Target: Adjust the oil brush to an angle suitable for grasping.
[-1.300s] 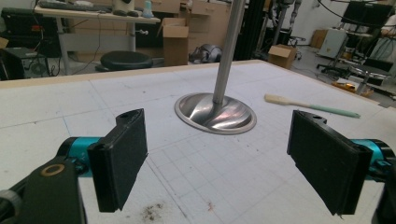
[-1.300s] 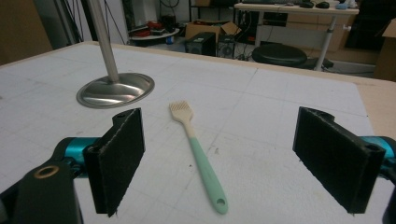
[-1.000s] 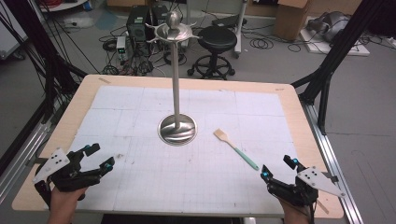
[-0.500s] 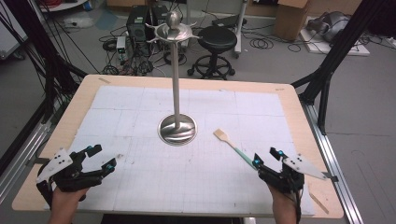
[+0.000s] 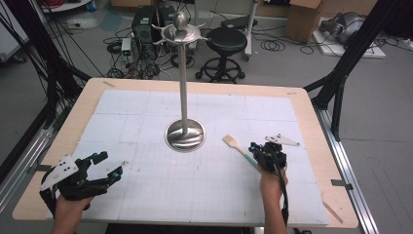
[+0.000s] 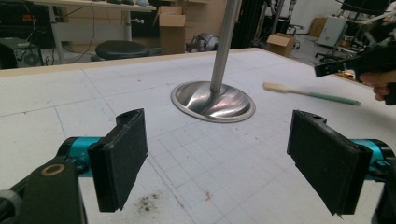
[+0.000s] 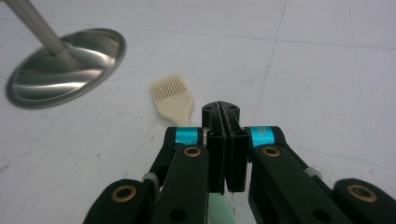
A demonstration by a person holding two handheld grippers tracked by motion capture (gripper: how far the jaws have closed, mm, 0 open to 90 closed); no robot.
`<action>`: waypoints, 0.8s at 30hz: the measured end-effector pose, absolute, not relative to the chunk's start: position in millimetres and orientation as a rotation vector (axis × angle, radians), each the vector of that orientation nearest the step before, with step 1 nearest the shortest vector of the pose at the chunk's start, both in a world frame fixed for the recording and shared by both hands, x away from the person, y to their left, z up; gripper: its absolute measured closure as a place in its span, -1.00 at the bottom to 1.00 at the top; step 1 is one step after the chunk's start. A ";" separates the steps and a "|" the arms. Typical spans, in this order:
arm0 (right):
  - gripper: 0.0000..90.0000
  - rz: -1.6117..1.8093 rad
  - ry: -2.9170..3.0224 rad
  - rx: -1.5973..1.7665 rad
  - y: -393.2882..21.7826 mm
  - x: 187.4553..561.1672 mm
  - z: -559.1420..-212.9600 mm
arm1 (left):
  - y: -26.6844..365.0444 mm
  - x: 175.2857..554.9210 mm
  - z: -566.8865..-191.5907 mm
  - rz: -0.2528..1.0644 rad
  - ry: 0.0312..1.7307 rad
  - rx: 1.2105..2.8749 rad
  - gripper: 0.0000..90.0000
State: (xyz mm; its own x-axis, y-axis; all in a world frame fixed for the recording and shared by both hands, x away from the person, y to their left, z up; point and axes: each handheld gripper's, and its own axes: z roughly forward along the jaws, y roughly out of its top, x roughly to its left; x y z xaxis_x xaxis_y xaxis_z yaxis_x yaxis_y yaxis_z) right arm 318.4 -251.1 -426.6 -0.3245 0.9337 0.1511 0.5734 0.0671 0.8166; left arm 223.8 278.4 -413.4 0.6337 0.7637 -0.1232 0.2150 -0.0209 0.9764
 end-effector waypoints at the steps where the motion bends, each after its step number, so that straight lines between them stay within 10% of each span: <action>1: 0.98 1.109 1.959 1.509 -245.2 328.4 -429.2 | 278.4 223.9 -413.5 0.530 0.837 1.574 -0.54; 24: 0.98 1.047 2.224 1.419 -200.1 347.2 -444.0 | 279.1 224.0 -413.8 0.530 0.850 1.574 -0.53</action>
